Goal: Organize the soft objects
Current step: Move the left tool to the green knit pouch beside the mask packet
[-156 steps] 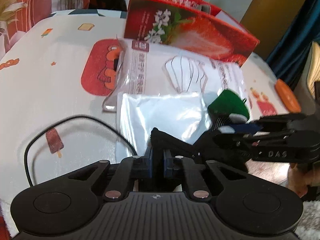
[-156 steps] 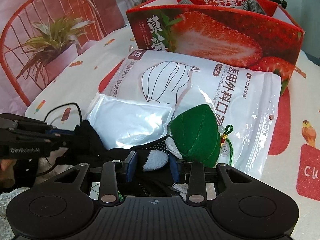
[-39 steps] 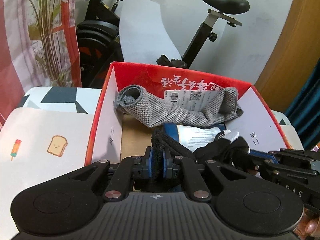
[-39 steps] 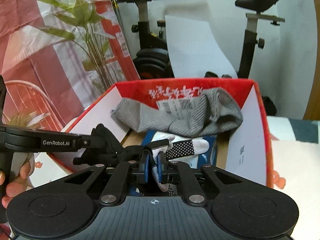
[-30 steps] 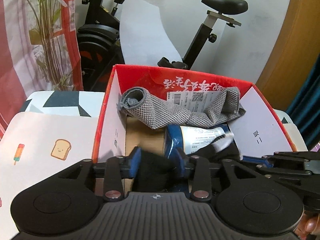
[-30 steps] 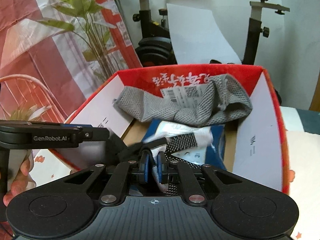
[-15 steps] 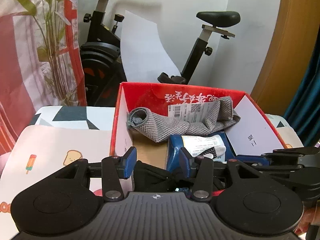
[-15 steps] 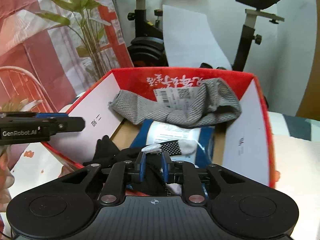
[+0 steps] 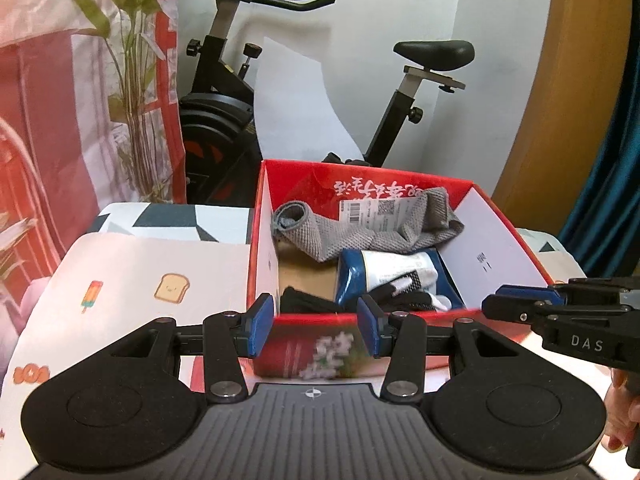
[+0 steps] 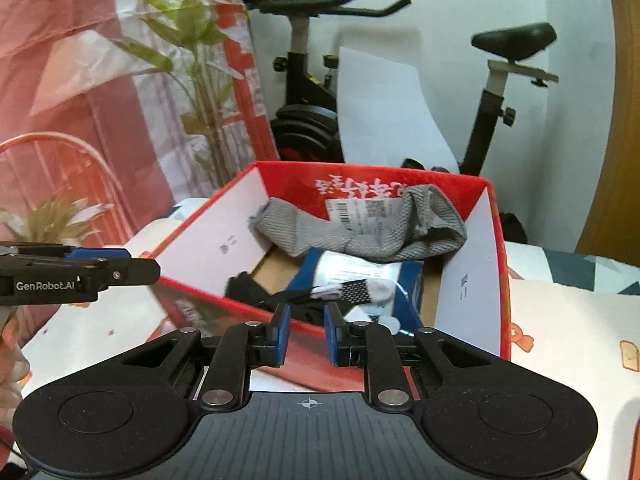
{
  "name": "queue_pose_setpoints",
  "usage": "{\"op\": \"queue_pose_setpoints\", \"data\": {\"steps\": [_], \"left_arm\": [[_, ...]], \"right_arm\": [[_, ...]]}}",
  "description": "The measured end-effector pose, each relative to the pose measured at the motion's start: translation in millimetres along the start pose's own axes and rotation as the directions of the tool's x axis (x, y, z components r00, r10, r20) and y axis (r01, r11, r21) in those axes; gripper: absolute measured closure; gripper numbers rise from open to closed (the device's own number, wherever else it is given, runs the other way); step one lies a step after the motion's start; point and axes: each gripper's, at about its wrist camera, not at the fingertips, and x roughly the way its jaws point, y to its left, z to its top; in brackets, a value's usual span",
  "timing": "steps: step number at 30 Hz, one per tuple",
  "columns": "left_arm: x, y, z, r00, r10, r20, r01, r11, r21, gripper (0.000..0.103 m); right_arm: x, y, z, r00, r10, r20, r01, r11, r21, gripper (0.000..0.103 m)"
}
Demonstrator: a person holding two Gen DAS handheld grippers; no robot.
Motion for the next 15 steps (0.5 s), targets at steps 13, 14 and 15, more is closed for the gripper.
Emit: {"op": "queue_pose_setpoints", "data": {"steps": [13, 14, 15], "left_arm": [[-24.8, 0.7, -50.8, 0.999, -0.03, -0.042, 0.028, 0.999, -0.034, 0.055], [-25.1, 0.7, -55.1, 0.998, -0.034, -0.045, 0.032, 0.999, -0.039, 0.055], [-25.5, 0.5, -59.6, 0.998, -0.036, -0.047, 0.034, 0.998, -0.044, 0.055]], "right_arm": [[-21.0, 20.5, -58.7, 0.998, 0.005, -0.059, -0.005, 1.0, -0.001, 0.085], [-22.1, 19.8, -64.2, 0.997, 0.001, -0.071, -0.002, 1.0, 0.0, 0.085], [-23.3, 19.0, -69.6, 0.997, -0.002, -0.083, 0.002, 1.0, 0.0, 0.085]]}}
